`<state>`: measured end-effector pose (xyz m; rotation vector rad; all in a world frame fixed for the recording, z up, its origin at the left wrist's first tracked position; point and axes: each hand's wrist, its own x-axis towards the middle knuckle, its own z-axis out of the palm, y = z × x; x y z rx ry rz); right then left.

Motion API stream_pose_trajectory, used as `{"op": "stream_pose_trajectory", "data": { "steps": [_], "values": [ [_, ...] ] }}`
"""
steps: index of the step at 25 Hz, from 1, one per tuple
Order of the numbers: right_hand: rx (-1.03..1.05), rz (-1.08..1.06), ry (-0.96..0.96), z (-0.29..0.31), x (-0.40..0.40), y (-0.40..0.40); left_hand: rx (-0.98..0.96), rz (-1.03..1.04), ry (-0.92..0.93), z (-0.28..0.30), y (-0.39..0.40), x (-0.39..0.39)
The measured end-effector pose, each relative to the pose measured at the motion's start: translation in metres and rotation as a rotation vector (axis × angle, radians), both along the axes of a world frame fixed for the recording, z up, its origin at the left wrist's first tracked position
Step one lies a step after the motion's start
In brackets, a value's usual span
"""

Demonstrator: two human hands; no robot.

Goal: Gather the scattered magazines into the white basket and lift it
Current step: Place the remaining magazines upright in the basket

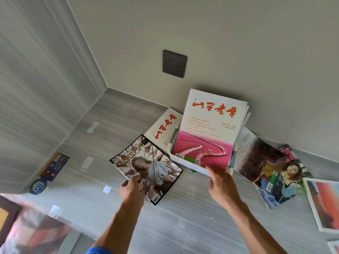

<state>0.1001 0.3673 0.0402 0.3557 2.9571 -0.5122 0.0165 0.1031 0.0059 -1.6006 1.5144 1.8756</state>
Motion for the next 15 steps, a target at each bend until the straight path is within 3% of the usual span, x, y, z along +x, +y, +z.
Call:
{"op": "stream_pose_trajectory", "data": {
  "steps": [4, 10, 15],
  "values": [
    [0.055, 0.068, -0.032, -0.01, 0.006, 0.003, 0.027, -0.09, 0.13, 0.001, 0.013, -0.005],
    [0.071, -0.014, -0.01, 0.006, 0.01, -0.001, -0.261, -0.251, 0.475, 0.048, -0.036, 0.003],
    [0.179, -0.052, -0.117, 0.014, 0.071, 0.002, -0.178, -0.347, 0.603, 0.081, -0.04, 0.011]
  ]
}}
